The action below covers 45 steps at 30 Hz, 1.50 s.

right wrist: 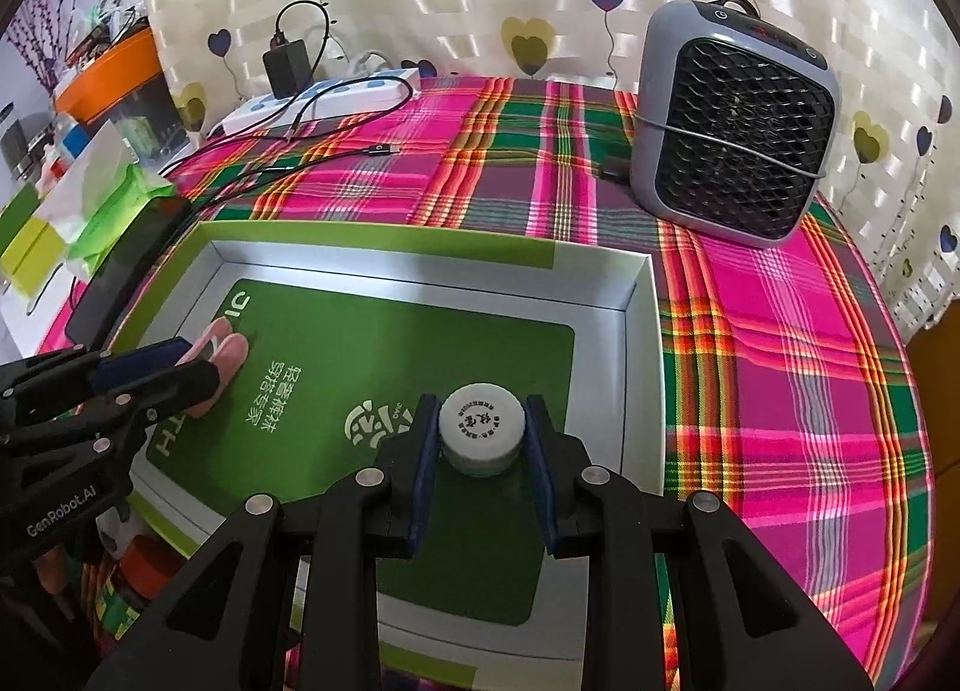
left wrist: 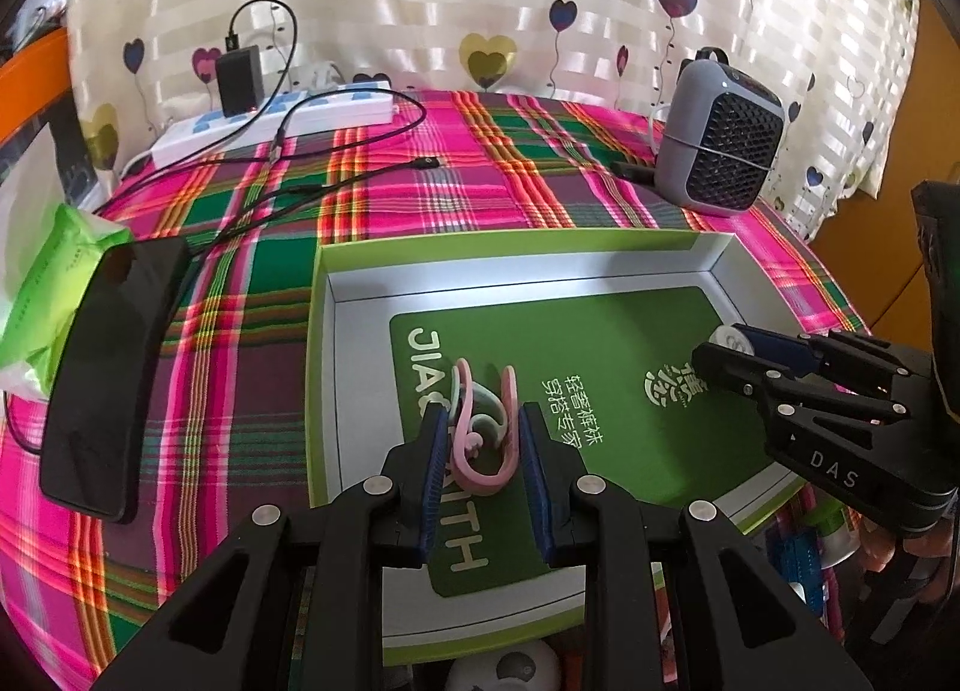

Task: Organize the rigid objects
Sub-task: 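Place the pink clip and white container into the green box with both grippers, then grasp the black stick with the left gripper while the right grasps the green-capped spool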

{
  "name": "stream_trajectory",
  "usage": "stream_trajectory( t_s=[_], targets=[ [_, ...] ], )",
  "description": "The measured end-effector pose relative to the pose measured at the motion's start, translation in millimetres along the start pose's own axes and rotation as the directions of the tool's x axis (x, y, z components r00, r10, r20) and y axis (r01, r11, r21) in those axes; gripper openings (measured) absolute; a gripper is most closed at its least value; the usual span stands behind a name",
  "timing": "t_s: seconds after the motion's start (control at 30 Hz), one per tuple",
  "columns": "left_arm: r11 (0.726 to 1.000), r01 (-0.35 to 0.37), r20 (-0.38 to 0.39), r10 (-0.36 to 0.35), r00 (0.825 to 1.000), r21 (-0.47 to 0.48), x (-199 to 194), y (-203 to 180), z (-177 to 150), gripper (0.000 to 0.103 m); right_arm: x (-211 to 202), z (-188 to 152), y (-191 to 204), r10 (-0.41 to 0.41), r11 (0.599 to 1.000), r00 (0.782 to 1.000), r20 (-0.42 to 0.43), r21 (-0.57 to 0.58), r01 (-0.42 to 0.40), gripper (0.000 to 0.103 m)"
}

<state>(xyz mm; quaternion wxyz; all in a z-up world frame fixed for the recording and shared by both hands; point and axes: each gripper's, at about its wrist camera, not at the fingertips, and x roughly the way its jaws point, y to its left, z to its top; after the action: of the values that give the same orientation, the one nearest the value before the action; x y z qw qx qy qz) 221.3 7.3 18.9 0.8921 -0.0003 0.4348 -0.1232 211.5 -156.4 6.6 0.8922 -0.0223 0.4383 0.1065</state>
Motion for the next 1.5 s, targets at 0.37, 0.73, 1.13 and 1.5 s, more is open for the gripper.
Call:
stream_trajectory(
  t_s=[0.37, 0.73, 1.13, 1.5],
  targets=[
    [1.000, 0.002, 0.004, -0.002, 1.000, -0.003, -6.1, 1.9, -1.7, 0.037, -2.6, -0.2, -3.1, 0.010, 1.000, 1.000, 0.017, 0.025, -0.011, 0.040],
    [1.000, 0.011, 0.083, -0.009, 0.997, -0.027, -46.9, 3.4, -11.1, 0.037, -37.8, -10.4, -2.6, 0.038, 0.998, 0.995, 0.092, 0.039, -0.042, 0.040],
    [0.999, -0.007, 0.143, 0.014, 0.990, -0.049, -93.0, 9.6, -51.0, 0.037, -83.4, -59.0, -13.5, 0.034, 0.995, 0.989, 0.144, 0.091, -0.047, 0.040],
    [0.993, -0.029, 0.150, 0.046, 0.988, -0.117, -117.8, 31.7, -86.3, 0.037, -97.5, -90.1, -21.7, 0.019, 0.991, 0.990, 0.143, 0.131, -0.038, 0.040]
  ],
)
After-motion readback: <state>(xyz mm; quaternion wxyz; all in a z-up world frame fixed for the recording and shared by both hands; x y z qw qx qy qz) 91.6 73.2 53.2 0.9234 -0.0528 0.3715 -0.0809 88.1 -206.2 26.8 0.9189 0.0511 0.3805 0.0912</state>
